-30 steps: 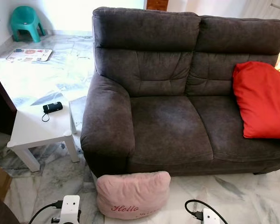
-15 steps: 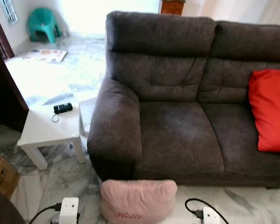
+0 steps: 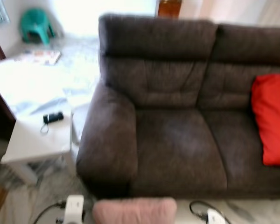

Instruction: Move the pillow to the sofa from floor

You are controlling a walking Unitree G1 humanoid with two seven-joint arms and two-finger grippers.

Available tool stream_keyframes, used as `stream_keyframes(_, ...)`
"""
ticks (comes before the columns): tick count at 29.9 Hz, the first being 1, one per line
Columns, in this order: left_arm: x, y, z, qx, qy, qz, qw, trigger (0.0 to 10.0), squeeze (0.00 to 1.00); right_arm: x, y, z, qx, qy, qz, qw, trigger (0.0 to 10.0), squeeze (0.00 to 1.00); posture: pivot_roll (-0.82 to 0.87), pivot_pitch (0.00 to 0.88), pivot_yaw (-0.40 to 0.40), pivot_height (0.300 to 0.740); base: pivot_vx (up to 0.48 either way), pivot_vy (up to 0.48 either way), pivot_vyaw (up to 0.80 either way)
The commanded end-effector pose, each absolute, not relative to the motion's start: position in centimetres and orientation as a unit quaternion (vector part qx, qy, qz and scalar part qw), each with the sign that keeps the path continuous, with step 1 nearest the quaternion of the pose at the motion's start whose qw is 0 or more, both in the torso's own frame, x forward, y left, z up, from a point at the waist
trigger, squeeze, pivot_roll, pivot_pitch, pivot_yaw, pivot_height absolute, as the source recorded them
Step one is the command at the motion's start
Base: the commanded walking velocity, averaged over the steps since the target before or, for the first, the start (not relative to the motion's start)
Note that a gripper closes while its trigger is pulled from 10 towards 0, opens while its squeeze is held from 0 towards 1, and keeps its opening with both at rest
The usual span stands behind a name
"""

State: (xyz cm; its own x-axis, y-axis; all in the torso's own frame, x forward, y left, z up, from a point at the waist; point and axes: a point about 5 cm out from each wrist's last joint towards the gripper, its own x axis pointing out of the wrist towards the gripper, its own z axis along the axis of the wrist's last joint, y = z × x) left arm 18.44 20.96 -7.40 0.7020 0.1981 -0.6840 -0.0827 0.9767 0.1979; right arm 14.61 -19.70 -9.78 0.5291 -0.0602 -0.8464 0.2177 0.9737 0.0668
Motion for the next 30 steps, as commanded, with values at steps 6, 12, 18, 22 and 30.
stream_keyframes(6,17.9,21.8,-7.4,0.094,0.373,0.088,0.919,10.0,0.00,14.8,-19.2,-9.7,0.087,0.463,-0.069,0.879,10.0,0.00,0.11,0.000,-0.095,0.740,0.000,0.000,0.00)
stream_keyframes(12,17.4,24.8,-6.3,0.167,0.327,0.163,0.916,10.0,0.00,15.3,-19.3,-9.3,0.084,0.430,-0.063,0.897,10.0,0.00,0.11,0.000,-0.098,0.740,0.000,0.000,0.00)
stream_keyframes(18,18.7,26.7,-2.3,0.157,0.172,0.201,0.951,10.0,0.00,15.7,-19.5,-8.9,0.077,0.398,-0.065,0.912,10.0,0.00,0.13,0.000,-0.117,0.740,0.000,0.000,0.00)
stream_keyframes(22,20.4,25.2,1.0,0.154,0.076,0.166,0.971,10.0,0.00,16.0,-19.6,-8.6,0.074,0.379,-0.057,0.921,10.0,0.00,0.14,0.000,-0.125,0.740,0.000,0.000,0.00)
stream_keyframes(30,26.3,19.7,9.1,0.153,-0.092,0.059,0.982,10.0,0.00,27.7,-19.5,4.2,0.047,-0.006,-0.025,0.999,10.0,0.00,0.14,0.000,-0.128,0.740,0.000,0.000,0.00)
